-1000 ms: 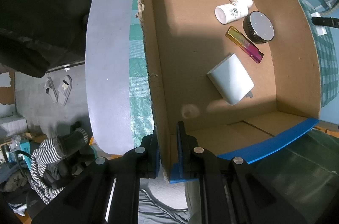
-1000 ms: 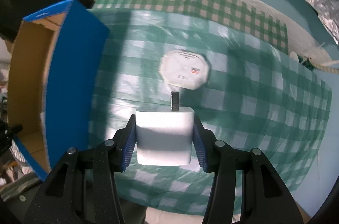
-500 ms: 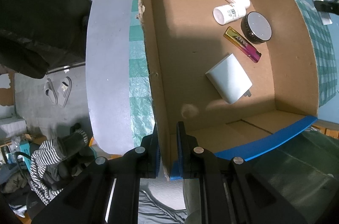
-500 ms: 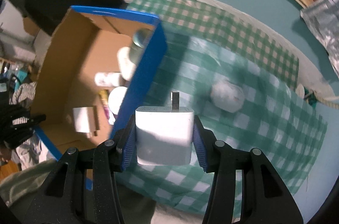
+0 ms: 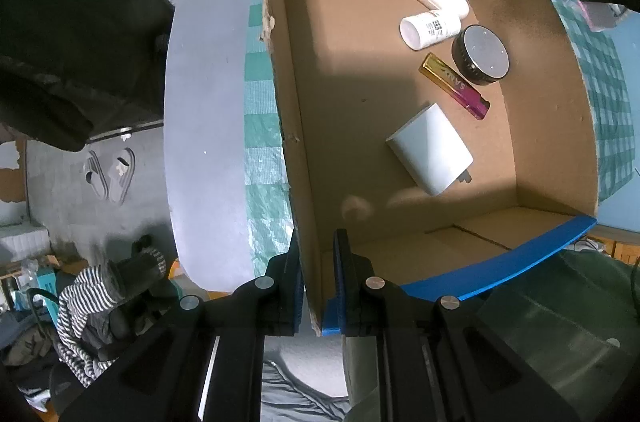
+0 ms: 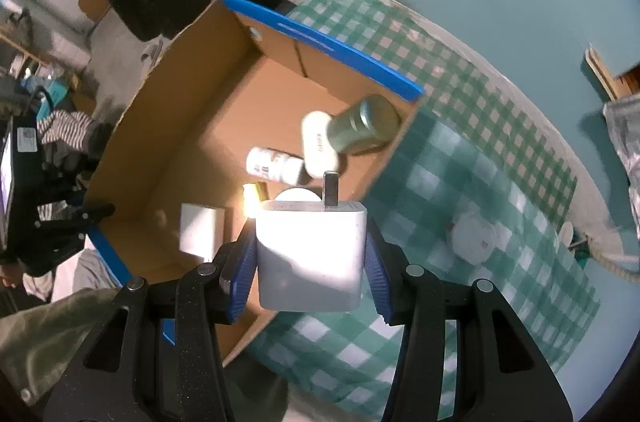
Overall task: Organize rigid objects
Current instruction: 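Carry the white charger cube into the box and open the right tool, then move the right tool to the white octagonal case on the table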
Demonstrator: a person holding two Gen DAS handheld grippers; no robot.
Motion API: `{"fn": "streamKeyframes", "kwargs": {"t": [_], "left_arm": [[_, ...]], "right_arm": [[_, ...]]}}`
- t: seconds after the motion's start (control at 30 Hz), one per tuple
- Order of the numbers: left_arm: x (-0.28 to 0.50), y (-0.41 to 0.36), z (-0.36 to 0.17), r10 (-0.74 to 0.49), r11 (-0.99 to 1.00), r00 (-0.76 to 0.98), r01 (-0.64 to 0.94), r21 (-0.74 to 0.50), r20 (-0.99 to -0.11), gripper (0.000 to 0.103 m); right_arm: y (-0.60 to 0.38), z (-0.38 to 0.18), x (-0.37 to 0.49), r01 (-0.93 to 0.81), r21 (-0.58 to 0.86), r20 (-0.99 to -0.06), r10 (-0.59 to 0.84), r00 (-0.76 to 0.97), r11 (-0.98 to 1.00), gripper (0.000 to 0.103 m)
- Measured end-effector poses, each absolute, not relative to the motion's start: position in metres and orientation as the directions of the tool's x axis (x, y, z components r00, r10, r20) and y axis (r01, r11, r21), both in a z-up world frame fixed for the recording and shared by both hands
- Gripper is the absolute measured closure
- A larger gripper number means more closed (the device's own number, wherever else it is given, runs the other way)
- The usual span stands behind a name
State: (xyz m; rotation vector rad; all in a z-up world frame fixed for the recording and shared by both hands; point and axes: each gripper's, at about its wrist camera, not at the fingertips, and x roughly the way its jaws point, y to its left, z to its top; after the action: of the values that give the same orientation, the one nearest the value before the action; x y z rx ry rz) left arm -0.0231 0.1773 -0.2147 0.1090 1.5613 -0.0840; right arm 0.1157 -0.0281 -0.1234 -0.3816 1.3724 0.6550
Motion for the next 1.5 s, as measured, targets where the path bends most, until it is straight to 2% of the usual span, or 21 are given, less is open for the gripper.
{"fn": "streamKeyframes", "kwargs": {"t": [0.37, 0.83, 1.27, 1.5], "left_arm": [[-0.024, 0.179, -0.214, 0.014, 0.992, 0.016, 0.122, 0.016, -1.000, 0.091], [-0.024, 0.179, -0.213, 0.011, 0.993, 0.018, 0.118, 0.013, -1.000, 0.091], [-0.024, 0.178, -0.212, 0.018, 0.992, 0.011, 0.124, 0.019, -1.000, 0.091], [-0.023, 0.178, -0.212, 0.019, 0.992, 0.007, 0.121, 0.020, -1.000, 0.091]], "right_arm": [[0.007, -0.144, 0.107, -0.702, 0.123, -0.981, 0.192, 0.020, 0.702, 0.054], [0.017, -0.187, 0.085, -0.753, 0.079, -0.996, 0.086, -0.029, 0.653, 0.054], [0.013, -0.177, 0.088, -0.747, 0.057, -0.997, 0.083, -0.002, 0.663, 0.054], [0.004, -0.161, 0.092, -0.732, 0.051, -0.994, 0.102, 0.025, 0.679, 0.043]]}}
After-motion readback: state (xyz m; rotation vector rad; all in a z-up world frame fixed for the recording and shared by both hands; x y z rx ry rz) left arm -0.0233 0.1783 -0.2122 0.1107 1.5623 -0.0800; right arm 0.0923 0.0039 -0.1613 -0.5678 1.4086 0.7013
